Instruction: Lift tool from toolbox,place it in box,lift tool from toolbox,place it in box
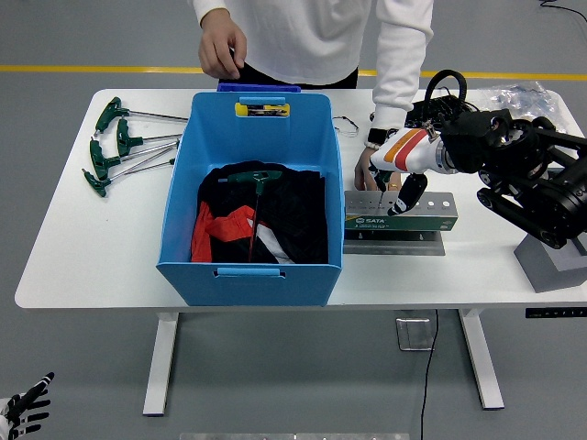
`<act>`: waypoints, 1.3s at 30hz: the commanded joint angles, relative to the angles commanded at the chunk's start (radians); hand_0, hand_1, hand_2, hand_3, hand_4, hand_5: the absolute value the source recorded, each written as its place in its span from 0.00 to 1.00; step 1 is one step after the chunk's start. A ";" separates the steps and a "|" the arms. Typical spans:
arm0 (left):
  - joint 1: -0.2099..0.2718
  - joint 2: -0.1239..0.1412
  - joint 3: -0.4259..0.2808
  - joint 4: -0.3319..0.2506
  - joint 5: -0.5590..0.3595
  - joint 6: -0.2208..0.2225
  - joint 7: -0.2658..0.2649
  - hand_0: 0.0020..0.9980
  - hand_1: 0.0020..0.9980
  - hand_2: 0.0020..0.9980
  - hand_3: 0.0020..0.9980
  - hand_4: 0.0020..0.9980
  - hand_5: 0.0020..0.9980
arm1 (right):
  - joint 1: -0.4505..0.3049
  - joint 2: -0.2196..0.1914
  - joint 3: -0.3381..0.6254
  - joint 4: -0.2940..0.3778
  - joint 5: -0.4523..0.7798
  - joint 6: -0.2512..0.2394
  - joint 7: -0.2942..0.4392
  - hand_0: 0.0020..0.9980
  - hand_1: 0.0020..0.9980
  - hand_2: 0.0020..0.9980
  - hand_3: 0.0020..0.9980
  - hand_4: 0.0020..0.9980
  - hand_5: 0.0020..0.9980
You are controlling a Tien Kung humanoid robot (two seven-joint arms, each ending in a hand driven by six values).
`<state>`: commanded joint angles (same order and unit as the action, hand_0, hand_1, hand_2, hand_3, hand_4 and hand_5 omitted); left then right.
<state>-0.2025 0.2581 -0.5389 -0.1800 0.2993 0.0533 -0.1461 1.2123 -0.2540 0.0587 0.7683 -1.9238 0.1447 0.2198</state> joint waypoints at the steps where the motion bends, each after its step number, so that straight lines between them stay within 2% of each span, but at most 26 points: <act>1: 0.000 0.000 0.002 0.000 -0.002 0.000 -0.001 0.73 0.69 0.73 0.73 0.82 0.67 | 0.000 0.001 -0.002 0.000 -0.003 -0.003 0.002 0.90 0.57 0.55 0.46 0.88 0.35; 2: 0.000 0.000 0.004 0.000 -0.004 0.000 -0.001 0.73 0.69 0.73 0.73 0.82 0.67 | 0.000 0.001 -0.003 0.000 -0.006 -0.006 0.003 0.90 0.57 0.55 0.46 0.88 0.35; 3: 0.000 0.000 0.005 0.000 -0.005 0.000 -0.001 0.73 0.69 0.73 0.73 0.82 0.67 | 0.000 0.001 -0.004 -0.001 -0.011 -0.010 0.005 0.87 0.48 0.46 0.43 0.84 0.34; 8: -0.004 0.001 0.010 0.000 -0.010 -0.001 -0.002 0.73 0.69 0.73 0.73 0.82 0.67 | 0.005 0.004 -0.005 -0.002 -0.041 -0.013 0.005 0.87 0.48 0.46 0.43 0.84 0.34; 9: -0.004 0.001 0.012 0.000 -0.012 -0.001 -0.002 0.73 0.69 0.73 0.73 0.82 0.67 | 0.006 0.004 -0.006 -0.002 -0.043 -0.013 0.006 0.80 0.41 0.40 0.40 0.81 0.35; 20: -0.005 0.002 0.035 0.000 -0.034 -0.003 -0.009 0.73 0.69 0.73 0.72 0.82 0.67 | 0.003 -0.002 -0.022 -0.005 -0.072 0.005 0.010 0.79 0.41 0.41 0.39 0.81 0.35; 21: -0.005 0.002 0.035 0.000 -0.034 -0.003 -0.009 0.73 0.69 0.73 0.72 0.82 0.67 | 0.003 -0.002 -0.024 -0.006 -0.074 0.007 0.009 0.73 0.37 0.38 0.38 0.79 0.38; 27: -0.005 0.001 0.038 0.000 -0.037 -0.003 -0.010 0.73 0.69 0.73 0.72 0.82 0.67 | 0.002 -0.004 -0.029 -0.008 -0.074 0.002 0.014 0.73 0.37 0.38 0.38 0.79 0.38; 28: -0.005 0.001 0.039 0.000 -0.037 -0.003 -0.011 0.73 0.69 0.73 0.72 0.82 0.67 | 0.002 -0.005 -0.029 -0.009 -0.072 -0.003 0.017 0.50 0.25 0.28 0.28 0.68 0.44; 33: -0.002 0.000 0.029 0.000 -0.026 -0.003 -0.007 0.73 0.69 0.73 0.72 0.82 0.67 | 0.006 -0.005 -0.022 -0.008 -0.064 -0.026 0.025 0.50 0.25 0.28 0.28 0.68 0.44; 34: -0.002 0.000 0.028 0.000 -0.024 -0.002 -0.007 0.73 0.69 0.73 0.72 0.82 0.67 | 0.007 -0.006 -0.020 -0.008 -0.061 -0.034 0.028 0.34 0.19 0.21 0.21 0.66 0.38; 38: -0.001 0.000 0.024 0.000 -0.019 -0.002 -0.006 0.73 0.69 0.73 0.72 0.82 0.67 | 0.007 -0.006 -0.020 -0.007 -0.048 -0.053 0.036 0.34 0.19 0.21 0.21 0.66 0.38; 39: -0.001 0.000 0.023 0.000 -0.018 -0.002 -0.006 0.73 0.69 0.73 0.72 0.82 0.67 | 0.007 -0.006 -0.020 -0.007 -0.045 -0.054 0.037 0.25 0.14 0.18 0.17 0.58 0.48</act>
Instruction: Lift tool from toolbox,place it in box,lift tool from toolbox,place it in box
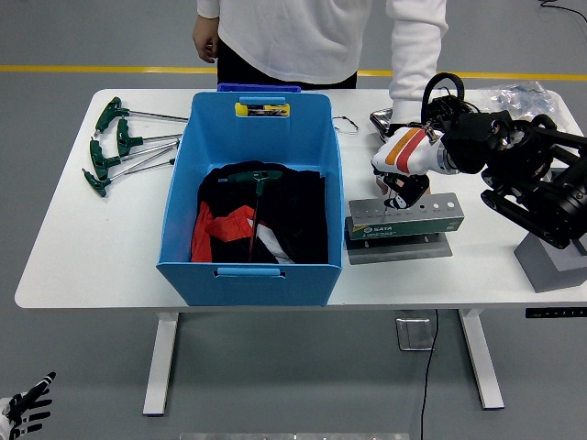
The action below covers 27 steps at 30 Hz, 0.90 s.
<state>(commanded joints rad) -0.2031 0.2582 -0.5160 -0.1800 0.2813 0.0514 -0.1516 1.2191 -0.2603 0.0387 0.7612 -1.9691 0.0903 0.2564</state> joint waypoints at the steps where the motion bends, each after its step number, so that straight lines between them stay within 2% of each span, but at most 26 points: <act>1: 0.000 0.000 0.000 0.000 0.001 0.000 0.000 0.73 0.69 0.73 0.72 0.82 0.67 | 0.000 0.000 -0.001 0.000 0.002 -0.001 0.001 0.25 0.14 0.18 0.17 0.58 0.48; 6: 0.004 0.000 -0.008 0.000 0.008 0.001 0.003 0.73 0.69 0.73 0.72 0.82 0.67 | -0.004 0.000 -0.006 0.000 0.018 -0.005 0.001 0.25 0.14 0.18 0.17 0.58 0.48; 7: 0.005 0.000 -0.009 0.000 0.010 0.001 0.004 0.73 0.69 0.73 0.72 0.82 0.67 | -0.004 0.000 -0.007 0.001 0.021 -0.007 0.001 0.16 0.10 0.15 0.13 0.55 0.53; 12: 0.008 0.000 -0.016 0.000 0.018 0.002 0.006 0.73 0.69 0.73 0.72 0.82 0.67 | -0.004 -0.002 -0.004 0.001 0.059 -0.035 0.009 0.16 0.10 0.15 0.13 0.55 0.53; 13: 0.009 -0.001 -0.015 0.000 0.016 0.002 0.005 0.73 0.69 0.73 0.72 0.82 0.67 | -0.005 -0.003 -0.001 0.000 0.075 -0.045 0.014 0.10 0.05 0.11 0.11 0.68 0.57; 18: 0.010 -0.003 0.006 0.000 -0.003 0.000 -0.002 0.73 0.69 0.73 0.72 0.82 0.67 | -0.002 -0.014 0.033 0.002 0.151 -0.108 0.055 0.10 0.05 0.11 0.11 0.68 0.57; 19: 0.010 -0.004 0.006 0.000 -0.003 0.000 -0.002 0.73 0.69 0.73 0.72 0.82 0.67 | 0.001 -0.017 0.038 0.004 0.155 -0.114 0.059 0.02 0.00 0.06 0.08 0.68 0.58; 24: 0.008 -0.004 -0.012 0.000 0.012 0.001 0.002 0.73 0.69 0.73 0.72 0.82 0.67 | 0.027 -0.036 0.061 0.014 0.170 -0.130 0.064 0.02 0.00 0.06 0.08 0.68 0.58; 25: 0.008 -0.003 -0.019 0.000 0.018 0.002 0.003 0.73 0.69 0.73 0.72 0.82 0.67 | 0.033 -0.041 0.064 0.016 0.171 -0.131 0.062 0.00 0.00 0.03 0.05 0.72 0.59; 27: 0.009 -0.003 -0.033 0.000 0.030 0.003 0.006 0.73 0.69 0.73 0.72 0.82 0.67 | 0.045 -0.049 0.068 0.020 0.179 -0.134 0.061 0.00 0.00 0.03 0.05 0.72 0.59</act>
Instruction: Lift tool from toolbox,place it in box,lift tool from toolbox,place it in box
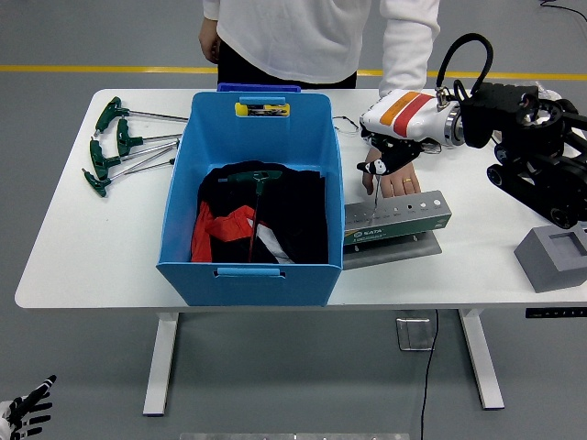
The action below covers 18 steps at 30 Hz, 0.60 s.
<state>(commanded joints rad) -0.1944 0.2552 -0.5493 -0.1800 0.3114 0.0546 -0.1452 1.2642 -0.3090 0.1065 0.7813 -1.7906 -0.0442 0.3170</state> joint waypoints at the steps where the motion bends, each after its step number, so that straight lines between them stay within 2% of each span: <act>1: 0.000 0.000 -0.003 0.000 0.002 0.000 0.001 0.73 0.69 0.73 0.72 0.82 0.67 | 0.006 -0.005 0.000 0.004 0.006 -0.003 0.000 0.00 0.00 0.03 0.05 0.72 0.59; 5: 0.003 0.000 -0.014 0.000 0.008 0.001 0.003 0.73 0.69 0.73 0.72 0.82 0.67 | 0.023 -0.020 -0.001 0.021 0.022 -0.008 -0.001 0.00 0.00 0.02 0.05 0.75 0.63; 10: 0.005 0.000 -0.021 0.000 0.013 0.002 0.004 0.73 0.69 0.73 0.72 0.81 0.67 | 0.041 -0.025 0.008 0.044 0.035 0.012 -0.020 0.00 0.00 0.02 0.05 0.75 0.64; 15: 0.002 -0.002 -0.021 0.000 0.013 0.001 0.003 0.73 0.69 0.73 0.72 0.81 0.67 | 0.028 -0.002 0.113 0.048 0.113 -0.009 -0.027 0.00 0.00 0.02 0.05 0.75 0.64; 16: 0.001 -0.003 -0.019 0.000 0.012 0.001 0.003 0.73 0.69 0.73 0.72 0.81 0.67 | 0.030 0.005 0.136 0.049 0.119 -0.014 -0.028 0.00 0.00 0.05 0.06 0.76 0.68; 18: -0.001 -0.003 -0.017 0.000 0.009 0.001 0.002 0.73 0.69 0.73 0.72 0.81 0.67 | 0.037 0.015 0.177 0.053 0.117 -0.019 -0.031 0.00 0.00 0.05 0.06 0.76 0.68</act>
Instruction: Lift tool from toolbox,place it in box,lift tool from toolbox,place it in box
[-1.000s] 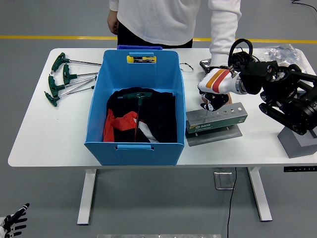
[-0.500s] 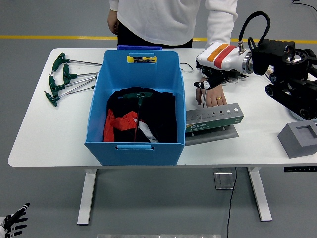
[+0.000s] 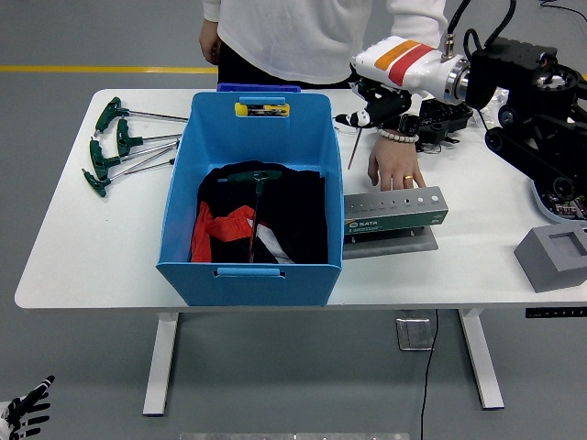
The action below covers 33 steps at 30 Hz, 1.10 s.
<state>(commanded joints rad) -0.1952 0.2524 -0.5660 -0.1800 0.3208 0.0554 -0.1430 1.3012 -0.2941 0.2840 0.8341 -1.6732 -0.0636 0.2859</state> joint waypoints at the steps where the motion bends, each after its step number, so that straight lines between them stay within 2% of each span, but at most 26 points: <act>1: -0.001 0.000 0.000 0.000 0.001 0.000 0.000 0.73 0.69 0.73 0.72 0.81 0.67 | 0.005 0.005 0.012 0.003 0.001 -0.003 -0.001 0.00 0.00 0.05 0.06 0.76 0.68; 3: -0.001 0.000 -0.002 0.000 0.004 0.000 0.001 0.73 0.69 0.73 0.72 0.81 0.67 | 0.015 0.016 0.022 0.008 0.012 -0.012 -0.002 0.00 0.00 0.05 0.06 0.76 0.68; 4: 0.000 0.000 -0.003 0.000 0.005 0.000 0.001 0.73 0.69 0.73 0.72 0.81 0.67 | 0.021 0.023 0.024 0.012 0.021 -0.018 -0.002 0.01 0.00 0.10 0.10 0.77 0.67; 6: 0.001 0.000 -0.004 0.000 0.006 0.000 0.002 0.73 0.69 0.73 0.72 0.81 0.67 | 0.025 0.034 0.022 0.023 0.032 -0.026 -0.002 0.01 0.00 0.10 0.10 0.77 0.67; 9: 0.002 0.000 -0.007 0.000 0.007 0.000 0.002 0.73 0.69 0.73 0.72 0.81 0.67 | 0.023 0.048 0.008 0.049 0.047 -0.003 -0.025 0.01 0.00 0.10 0.10 0.77 0.67; 10: 0.002 0.000 -0.006 0.000 0.006 0.000 0.002 0.73 0.69 0.73 0.72 0.81 0.67 | 0.023 0.053 -0.004 0.055 0.052 0.007 -0.035 0.22 0.24 0.34 0.37 0.80 0.66; 15: 0.002 -0.002 -0.032 0.000 0.034 0.004 0.011 0.73 0.69 0.73 0.72 0.81 0.67 | 0.018 0.091 -0.059 0.043 0.040 0.021 -0.046 0.22 0.24 0.34 0.37 0.80 0.66; 16: 0.002 -0.003 -0.037 0.000 0.040 0.005 0.013 0.73 0.69 0.73 0.72 0.82 0.67 | 0.015 0.102 -0.067 0.037 0.038 0.019 -0.046 0.29 0.32 0.42 0.38 0.81 0.65; 21: -0.003 -0.006 -0.003 0.000 0.008 0.001 0.004 0.73 0.69 0.73 0.72 0.82 0.67 | 0.007 0.148 -0.110 0.023 0.041 0.015 -0.048 0.29 0.32 0.42 0.38 0.81 0.65; 22: -0.004 -0.006 -0.001 0.000 0.007 0.001 0.004 0.73 0.69 0.73 0.72 0.81 0.67 | 0.007 0.152 -0.117 0.024 0.040 0.016 -0.049 0.34 0.36 0.47 0.42 0.82 0.65; 24: -0.005 -0.004 0.001 0.000 0.007 0.001 0.003 0.73 0.69 0.73 0.72 0.81 0.67 | 0.005 0.160 -0.132 0.028 0.042 0.023 -0.055 0.34 0.36 0.47 0.42 0.82 0.65; 27: -0.003 -0.001 -0.015 0.000 0.025 0.003 0.009 0.73 0.69 0.73 0.72 0.81 0.67 | 0.002 0.165 -0.150 0.033 0.050 0.054 -0.079 0.34 0.36 0.47 0.42 0.82 0.65; 28: -0.002 0.000 -0.019 0.000 0.029 0.004 0.010 0.73 0.69 0.73 0.72 0.81 0.67 | 0.001 0.165 -0.153 0.033 0.050 0.068 -0.089 0.54 0.58 0.67 0.54 0.85 0.64; 33: -0.001 0.003 -0.019 0.000 0.035 0.004 0.013 0.73 0.69 0.73 0.72 0.81 0.67 | -0.010 0.161 -0.169 0.025 0.072 0.146 -0.133 0.54 0.58 0.67 0.54 0.85 0.64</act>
<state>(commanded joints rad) -0.1965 0.2555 -0.5852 -0.1800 0.3559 0.0591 -0.1303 1.2909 -0.1327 0.1147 0.8588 -1.6014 0.0821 0.1527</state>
